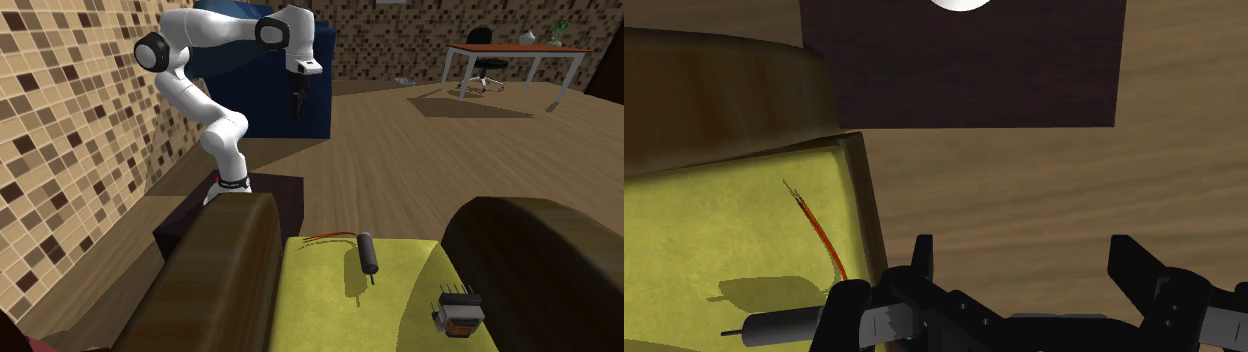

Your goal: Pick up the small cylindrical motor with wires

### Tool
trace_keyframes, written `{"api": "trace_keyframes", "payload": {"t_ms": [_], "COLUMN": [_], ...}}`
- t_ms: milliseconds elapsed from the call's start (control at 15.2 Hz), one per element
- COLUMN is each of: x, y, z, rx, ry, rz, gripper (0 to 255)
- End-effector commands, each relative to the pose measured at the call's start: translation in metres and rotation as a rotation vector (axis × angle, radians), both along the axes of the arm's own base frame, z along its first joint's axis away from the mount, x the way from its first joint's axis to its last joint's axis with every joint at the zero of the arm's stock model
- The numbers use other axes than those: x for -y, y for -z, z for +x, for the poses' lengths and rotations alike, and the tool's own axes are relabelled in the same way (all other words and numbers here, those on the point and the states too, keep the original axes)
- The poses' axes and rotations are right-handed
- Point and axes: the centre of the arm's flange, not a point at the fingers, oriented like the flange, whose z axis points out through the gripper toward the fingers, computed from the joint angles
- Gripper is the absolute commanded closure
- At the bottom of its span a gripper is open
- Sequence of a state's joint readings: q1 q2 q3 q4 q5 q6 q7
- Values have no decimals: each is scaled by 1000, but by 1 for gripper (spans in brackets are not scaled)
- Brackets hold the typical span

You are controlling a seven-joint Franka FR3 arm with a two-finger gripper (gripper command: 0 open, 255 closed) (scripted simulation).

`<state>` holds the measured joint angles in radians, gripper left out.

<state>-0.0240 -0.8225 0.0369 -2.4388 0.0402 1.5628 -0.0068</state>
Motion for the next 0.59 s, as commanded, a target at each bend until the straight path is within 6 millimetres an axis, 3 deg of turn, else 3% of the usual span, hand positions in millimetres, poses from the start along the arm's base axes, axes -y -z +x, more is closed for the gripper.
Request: {"api": "trace_keyframes", "payload": {"t_ms": [0, 528], "x": [0, 51], "y": [0, 79], "z": [0, 42], "rx": [0, 29], "ry": [0, -23], "rz": [0, -7], "gripper": [0, 0]}}
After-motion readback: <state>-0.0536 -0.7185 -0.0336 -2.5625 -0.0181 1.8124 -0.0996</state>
